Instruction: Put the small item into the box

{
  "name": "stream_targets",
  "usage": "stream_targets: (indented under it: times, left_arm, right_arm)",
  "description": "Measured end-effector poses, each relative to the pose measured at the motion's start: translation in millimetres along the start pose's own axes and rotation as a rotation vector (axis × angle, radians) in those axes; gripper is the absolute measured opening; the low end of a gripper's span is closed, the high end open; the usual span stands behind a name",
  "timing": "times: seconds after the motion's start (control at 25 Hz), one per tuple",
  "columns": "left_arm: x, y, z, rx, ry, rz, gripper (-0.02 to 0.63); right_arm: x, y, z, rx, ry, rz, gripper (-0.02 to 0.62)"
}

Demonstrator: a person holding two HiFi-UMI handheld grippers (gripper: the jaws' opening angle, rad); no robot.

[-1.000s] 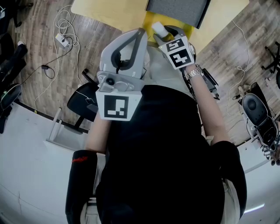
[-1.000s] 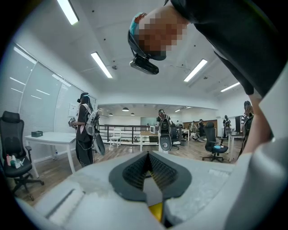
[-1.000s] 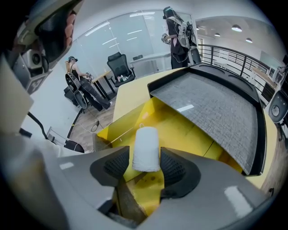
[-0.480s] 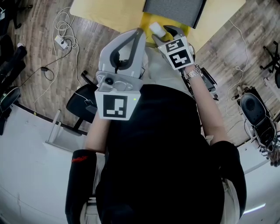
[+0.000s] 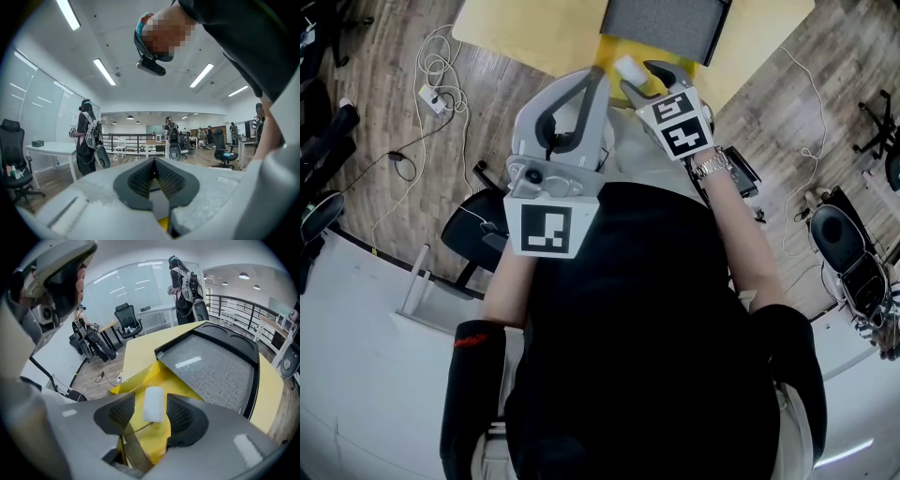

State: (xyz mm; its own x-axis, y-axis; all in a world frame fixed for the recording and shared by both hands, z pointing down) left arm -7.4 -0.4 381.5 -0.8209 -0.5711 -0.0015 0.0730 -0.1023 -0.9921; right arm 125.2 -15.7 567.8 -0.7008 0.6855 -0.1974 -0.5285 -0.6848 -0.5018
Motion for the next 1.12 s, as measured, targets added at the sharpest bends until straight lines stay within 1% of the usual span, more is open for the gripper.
stream_targets:
  times: [0.16,0.24,0.32,0.56,0.84,1.12]
  left_arm:
    - [-3,1,0,-0.004,-0.003,0.002,0.002]
    - [-4,2,-1,-0.009,-0.001,0.003,0.002]
    - [-6,4,-2,-0.013,0.000,0.008,0.002]
    - [-10,3,-4,-0.008,-0.003,0.020,0.002]
    - [-16,4,-8,-0.007,-0.008,0.026,0.002]
    - [-24,6,-9,-0.012,-0.013,0.039,0.002]
  right_arm:
    - [3,9,-10,-0.055,0.002,-0.009,0.207]
    - [4,12,-16,-0.078,-0.002,-0.011,0.186]
    - [4,14,-22,-0.101,-0.009,-0.010,0.179]
    - [-2,17,-38,-0.187,-0.041,0.033,0.097]
    - [-3,13,-55,-0.245,-0.075,0.063,0.003]
    - [-5,14,-69,-0.297,-0.067,0.052,0.003]
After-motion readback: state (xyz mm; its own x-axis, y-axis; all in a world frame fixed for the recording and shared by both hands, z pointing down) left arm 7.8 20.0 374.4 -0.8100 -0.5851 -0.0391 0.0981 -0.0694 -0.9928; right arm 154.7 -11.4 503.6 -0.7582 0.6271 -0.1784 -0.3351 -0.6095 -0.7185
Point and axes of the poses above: the fingertips, and each gripper's own axes: z forward along the fingers, x to its left, y out of its top, the point moved 8 cm from there along -z, backward along the fingers, and after that the axes turned 5 degrees about -y, right-handed, at the moved point
